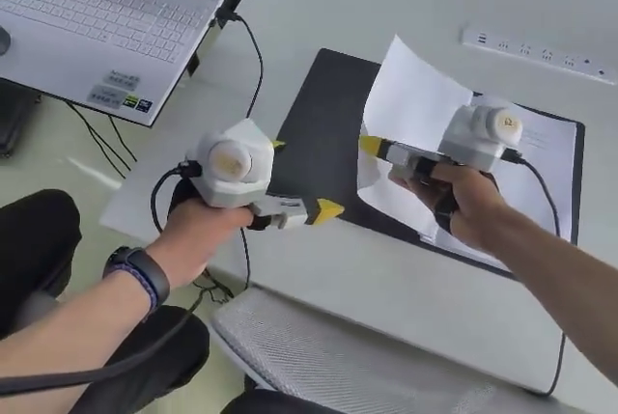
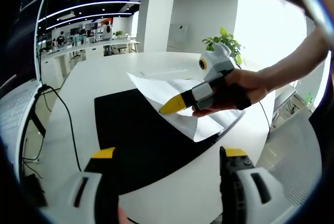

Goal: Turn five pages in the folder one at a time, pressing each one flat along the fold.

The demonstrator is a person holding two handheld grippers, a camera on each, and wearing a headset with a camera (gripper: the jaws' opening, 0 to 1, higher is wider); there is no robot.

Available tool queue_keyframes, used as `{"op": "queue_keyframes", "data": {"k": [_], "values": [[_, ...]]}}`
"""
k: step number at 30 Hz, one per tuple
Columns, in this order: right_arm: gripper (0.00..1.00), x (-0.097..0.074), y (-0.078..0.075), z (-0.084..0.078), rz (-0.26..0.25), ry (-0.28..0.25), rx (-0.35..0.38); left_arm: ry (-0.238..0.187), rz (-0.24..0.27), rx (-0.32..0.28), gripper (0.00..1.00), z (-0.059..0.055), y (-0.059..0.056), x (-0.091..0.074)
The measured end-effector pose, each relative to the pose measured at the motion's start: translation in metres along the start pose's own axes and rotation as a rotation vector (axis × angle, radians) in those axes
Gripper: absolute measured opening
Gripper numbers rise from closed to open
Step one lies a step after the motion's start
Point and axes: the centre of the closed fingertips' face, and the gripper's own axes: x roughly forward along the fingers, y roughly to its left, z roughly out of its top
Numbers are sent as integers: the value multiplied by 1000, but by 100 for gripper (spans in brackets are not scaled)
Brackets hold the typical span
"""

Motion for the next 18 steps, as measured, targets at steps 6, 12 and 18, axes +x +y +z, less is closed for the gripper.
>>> {"op": "queue_keyframes", "data": {"k": [6,12,18], "values": [[0,10,-11,-7,-18,28,27,1,2,-12,79,-3,1,2],[0,14,-16,-17,-50,46,62,0,5,-18,79,-1,1,5],[0,21,-36,-24,-72,67,91,-5,8,-23,79,3,-1,7]]}}
